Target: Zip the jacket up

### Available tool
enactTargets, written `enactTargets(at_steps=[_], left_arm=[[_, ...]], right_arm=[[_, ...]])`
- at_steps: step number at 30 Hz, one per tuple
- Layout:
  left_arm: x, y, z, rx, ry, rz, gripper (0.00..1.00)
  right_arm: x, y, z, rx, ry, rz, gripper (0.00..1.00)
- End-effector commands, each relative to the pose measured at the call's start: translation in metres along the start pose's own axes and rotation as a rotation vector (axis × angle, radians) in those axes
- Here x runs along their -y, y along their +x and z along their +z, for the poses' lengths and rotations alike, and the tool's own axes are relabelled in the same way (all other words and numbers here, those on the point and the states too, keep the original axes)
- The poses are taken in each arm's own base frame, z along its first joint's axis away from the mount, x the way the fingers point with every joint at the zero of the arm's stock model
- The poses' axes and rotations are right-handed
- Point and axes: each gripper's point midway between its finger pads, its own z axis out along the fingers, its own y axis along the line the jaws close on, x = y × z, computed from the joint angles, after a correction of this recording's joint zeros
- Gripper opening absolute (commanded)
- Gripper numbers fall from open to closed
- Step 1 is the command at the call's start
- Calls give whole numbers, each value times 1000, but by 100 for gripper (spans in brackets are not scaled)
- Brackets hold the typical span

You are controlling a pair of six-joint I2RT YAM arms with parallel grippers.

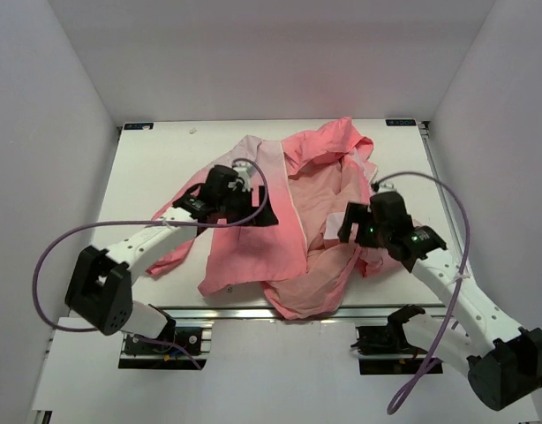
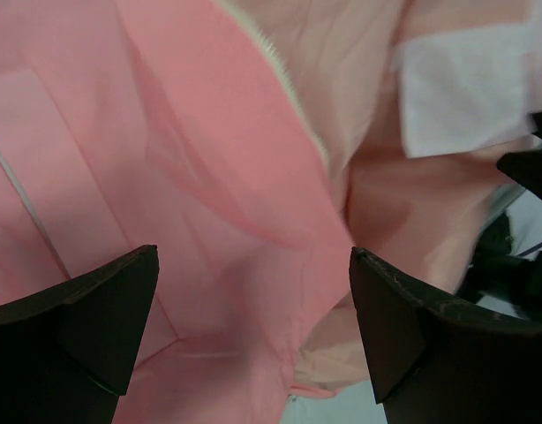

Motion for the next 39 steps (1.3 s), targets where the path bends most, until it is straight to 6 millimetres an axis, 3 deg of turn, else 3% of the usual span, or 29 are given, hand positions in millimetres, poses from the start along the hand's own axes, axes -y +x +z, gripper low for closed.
enactTargets(at_steps=[1, 3, 7, 9, 10, 11, 12, 13, 14, 15, 16, 17, 18, 19, 21, 22, 23, 25, 28, 29, 30, 31, 32, 33, 35, 36, 37, 38, 39], left_arm=[[-14, 19, 16, -46, -35, -40, 98], [-28, 32, 28, -83, -76, -60, 98], [-49, 42, 49, -128, -141, -60, 98], [-63, 45, 61, -152, -192, -65, 98], [-70, 46, 65, -161, -207, -74, 98], [-75, 47, 69, -169, -218, -82, 98], [-86, 48, 77, -183, -235, -103, 98], [-91, 48, 82, -191, -235, -114, 98], [-96, 48, 87, -195, -233, -125, 98], [-98, 38, 92, -183, -219, -135, 98], [-113, 38, 100, -199, -237, -164, 98], [-119, 32, 104, -196, -241, -174, 98], [-119, 12, 108, -172, -238, -166, 98], [-130, 10, 115, -180, -260, -168, 98], [-136, -7, 121, -162, -290, -139, 98], [-132, -31, 123, -115, -287, -117, 98], [-133, -38, 125, -109, -286, -108, 98], [-124, -58, 125, -71, -244, -103, 98], [-109, -77, 114, -18, -200, -89, 98], [-106, -78, 110, -15, -194, -89, 98], [-97, -86, 99, 9, -182, -77, 98], [-93, -89, 92, 21, -177, -71, 98], [-90, -85, 87, 18, -171, -68, 98], [-79, -96, 70, 63, -152, -53, 98], [-70, -90, 56, 78, -123, -50, 98], [-57, -97, 39, 118, -91, -37, 98], [-50, -95, 31, 124, -67, -36, 98], [-40, -92, 25, 126, -21, -47, 98], [-34, -81, 13, 129, 4, -54, 98]], right_arm=[[14, 39, -1, -94, 44, 78, 89], [32, 53, 10, -98, 113, 86, 89], [48, 54, 39, -91, 205, 110, 85], [57, 45, 53, -115, 275, 116, 73], [63, 36, 59, -100, 303, 123, 54], [74, 36, 70, -116, 370, 111, 47], [74, 16, 75, -83, 383, 115, 39], [84, 5, 81, -72, 416, 131, 38], [93, 3, 94, -99, 455, 121, 35], [90, -26, 100, -60, 443, 133, 34], [94, -38, 106, -59, 446, 143, 32], [112, -43, 118, -83, 491, 166, 31], [117, -56, 122, -81, 502, 159, 31], [122, -96, 124, -14, 500, 177, 32], [133, -114, 138, -34, 522, 140, 36], [129, -152, 136, 26, 506, 133, 43], [128, -155, 146, -1, 492, 111, 47], [121, -162, 145, -31, 459, 81, 54], [96, -154, 146, -47, 304, 66, 74], [86, -130, 141, -87, 234, 69, 76], [83, -119, 138, -98, 203, 74, 81], [77, -114, 135, -84, 169, 92, 82], [70, -90, 125, -110, 115, 104, 83], [66, -79, 120, -116, 87, 113, 88], [47, -76, 99, -66, -11, 125, 89], [50, -47, 98, -110, -22, 145, 89], [40, -39, 92, -112, -85, 149, 89], [32, -44, 82, -59, -134, 139, 89], [32, -21, 81, -91, -148, 152, 89]])
